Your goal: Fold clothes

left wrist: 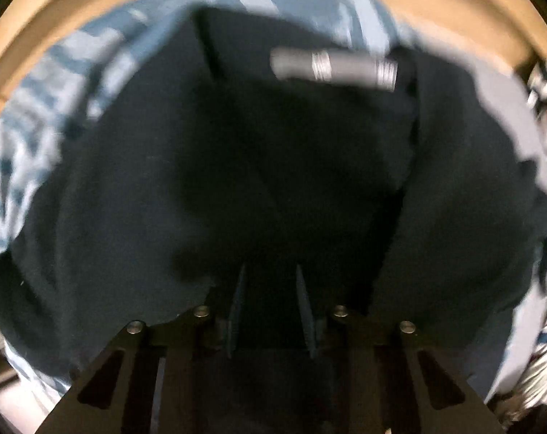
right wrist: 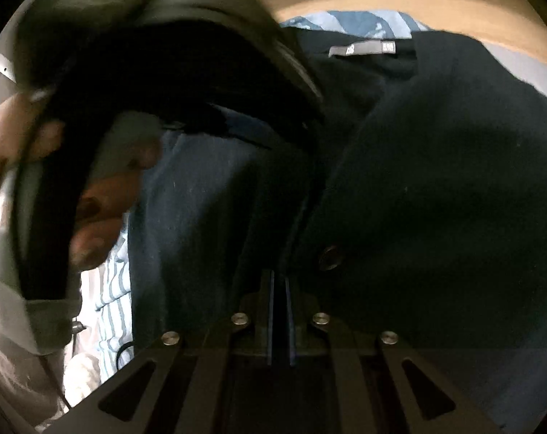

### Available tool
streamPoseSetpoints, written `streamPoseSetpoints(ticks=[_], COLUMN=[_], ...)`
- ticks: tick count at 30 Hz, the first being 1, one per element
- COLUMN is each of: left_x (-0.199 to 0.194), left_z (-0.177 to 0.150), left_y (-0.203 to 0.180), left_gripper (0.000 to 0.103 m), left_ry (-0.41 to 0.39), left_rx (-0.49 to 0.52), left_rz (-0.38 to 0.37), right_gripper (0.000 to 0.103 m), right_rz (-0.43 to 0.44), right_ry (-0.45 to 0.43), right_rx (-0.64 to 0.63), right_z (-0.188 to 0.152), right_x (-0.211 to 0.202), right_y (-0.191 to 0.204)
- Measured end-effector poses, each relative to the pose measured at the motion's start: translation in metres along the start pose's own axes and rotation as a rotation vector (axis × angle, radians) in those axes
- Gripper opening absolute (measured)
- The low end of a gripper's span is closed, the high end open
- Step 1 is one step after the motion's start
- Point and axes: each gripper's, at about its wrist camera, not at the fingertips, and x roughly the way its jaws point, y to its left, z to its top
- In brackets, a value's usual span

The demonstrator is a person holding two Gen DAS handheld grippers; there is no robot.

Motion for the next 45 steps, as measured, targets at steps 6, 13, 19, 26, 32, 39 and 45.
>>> streamPoseSetpoints(ticks=[6,13,19,26,32,39,45], left_x=[-0.012,-0.038,-0.042,-0.021,0.0,-0.001,-0.022], left_z=[-0.009,-0.018,-0.019,-0.014,-0.016,-0.029,-0.055], left_y=[0.015,0.045,0.051,0.06,0.071,0.084,0.077], left_gripper=[0.007,0.006,0.006,0.006,0.006,0.009,0.014], left_ry=[-0.076,-0.142,-0.155,-0.133,-0.128,-0.188,-0.235], left_rx=[-0.044,-0.131,-0.161,-0.225,-0.302,-0.35,-0.226], left_rz=[-0.036,-0.172,-0.268,-0.343,-0.396,-0.503,-0.492], right_gripper=[0.011,0.004,0.004,0.003,0.003,0.004,0.004], right_rz=[-0.005,0.025,-0.015,-0.017,-0.035,-0.196,0.003], right_ry=[0.041,0.007,-0.052,-0.115,-0.164,-0.131,-0.123], right_rx=[0.01,-0.016,-0.006,0.095,0.043,0.093,0.113], right_z=[-0.015,-0.026,-0.02,-0.043,-0.051,-0.054,-0.067], right_x=[0.004,-0.017,-0.025,-0.062,-0.074,-0.066,-0.069], right_y=[-0.009,-0.009,-0.015,-0.05,-0.047,-0.064,-0.056])
